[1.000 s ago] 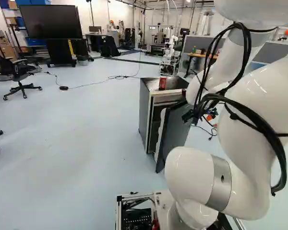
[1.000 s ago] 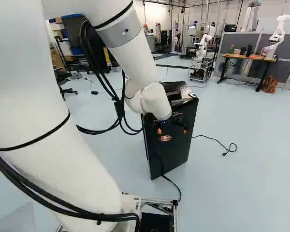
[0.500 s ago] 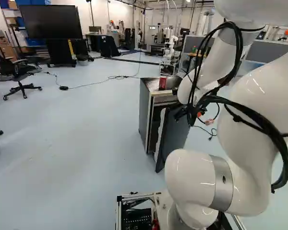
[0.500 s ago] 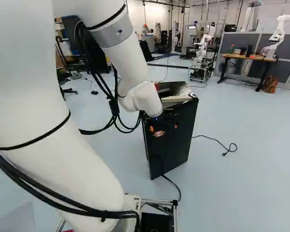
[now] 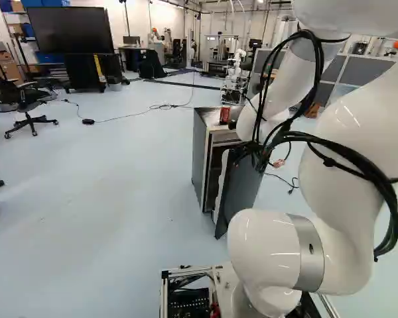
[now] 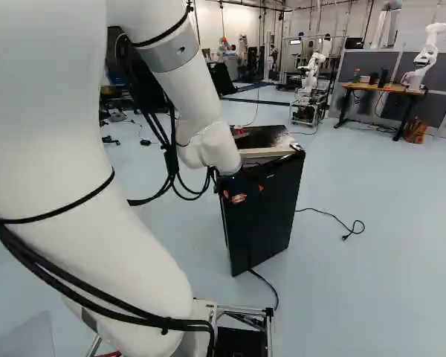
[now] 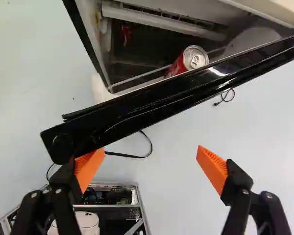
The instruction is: Grab a drink from the fridge
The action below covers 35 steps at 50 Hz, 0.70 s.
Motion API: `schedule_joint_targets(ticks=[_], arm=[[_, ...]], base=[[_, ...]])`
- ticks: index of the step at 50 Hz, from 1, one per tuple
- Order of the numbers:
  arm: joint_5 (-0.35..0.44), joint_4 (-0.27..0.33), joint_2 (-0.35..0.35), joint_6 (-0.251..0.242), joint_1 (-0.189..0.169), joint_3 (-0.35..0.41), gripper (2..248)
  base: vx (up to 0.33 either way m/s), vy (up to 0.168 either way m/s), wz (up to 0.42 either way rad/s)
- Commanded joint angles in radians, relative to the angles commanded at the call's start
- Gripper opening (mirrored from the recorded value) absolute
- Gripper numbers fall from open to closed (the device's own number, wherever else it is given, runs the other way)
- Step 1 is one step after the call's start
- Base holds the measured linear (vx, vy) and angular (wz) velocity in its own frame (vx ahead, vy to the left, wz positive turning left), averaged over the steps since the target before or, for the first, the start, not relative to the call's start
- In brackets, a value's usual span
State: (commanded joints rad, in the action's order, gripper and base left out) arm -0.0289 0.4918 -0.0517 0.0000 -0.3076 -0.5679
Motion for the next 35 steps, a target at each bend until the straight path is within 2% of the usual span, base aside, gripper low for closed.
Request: schedule_joint_targets(ticks=[35], arm=[[0.000,0.000,-0.051,0.000,0.016,-0.056,247]], base=[[0.000,0.000,0.000]])
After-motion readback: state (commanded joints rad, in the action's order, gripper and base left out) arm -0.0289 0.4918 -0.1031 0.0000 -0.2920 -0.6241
